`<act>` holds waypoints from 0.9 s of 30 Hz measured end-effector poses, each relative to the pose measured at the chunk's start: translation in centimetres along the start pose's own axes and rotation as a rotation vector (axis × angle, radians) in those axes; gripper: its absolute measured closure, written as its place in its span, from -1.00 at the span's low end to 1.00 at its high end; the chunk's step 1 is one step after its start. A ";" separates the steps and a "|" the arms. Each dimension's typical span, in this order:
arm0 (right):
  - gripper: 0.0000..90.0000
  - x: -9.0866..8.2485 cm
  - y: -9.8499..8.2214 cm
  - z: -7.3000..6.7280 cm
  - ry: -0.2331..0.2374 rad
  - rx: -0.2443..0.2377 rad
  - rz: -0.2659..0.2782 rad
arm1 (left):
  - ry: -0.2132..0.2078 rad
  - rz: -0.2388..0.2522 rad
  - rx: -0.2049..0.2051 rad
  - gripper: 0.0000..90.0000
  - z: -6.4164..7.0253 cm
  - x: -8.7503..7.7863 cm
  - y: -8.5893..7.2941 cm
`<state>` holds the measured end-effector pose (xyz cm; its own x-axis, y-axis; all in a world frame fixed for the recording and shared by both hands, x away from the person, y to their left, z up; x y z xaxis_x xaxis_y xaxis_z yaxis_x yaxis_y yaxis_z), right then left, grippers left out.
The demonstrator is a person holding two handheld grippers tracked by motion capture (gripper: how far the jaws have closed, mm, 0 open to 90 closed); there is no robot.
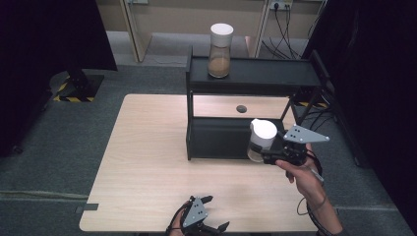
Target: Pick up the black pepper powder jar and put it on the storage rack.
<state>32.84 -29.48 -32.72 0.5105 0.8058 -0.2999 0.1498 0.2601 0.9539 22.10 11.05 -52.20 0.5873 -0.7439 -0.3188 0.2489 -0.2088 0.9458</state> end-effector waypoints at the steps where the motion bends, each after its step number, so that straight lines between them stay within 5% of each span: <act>1: -0.31 0.1 0.2 0.1 0.002 -0.001 -0.001 | 0.000 0.000 0.000 -0.90 0.0 0.0 0.0; 27: -0.31 0.1 9.1 0.4 0.039 -0.063 0.032 | -0.011 -0.015 0.001 -0.89 0.1 0.3 -0.2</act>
<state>34.57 -27.28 -24.04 0.4809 0.8339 -0.2707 0.0793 0.2661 0.9607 22.17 10.82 -52.43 0.5753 -0.7473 -0.3325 0.2570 -0.2207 0.9409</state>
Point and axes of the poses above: each handheld gripper's, and its own axes: x roughly forward along the jaws, y roughly out of its top, z roughly to its right, the point moved 6 cm from there along x, roughly forward along the jaws, and after that the axes turned 7 degrees about y, right-handed, at the moved point
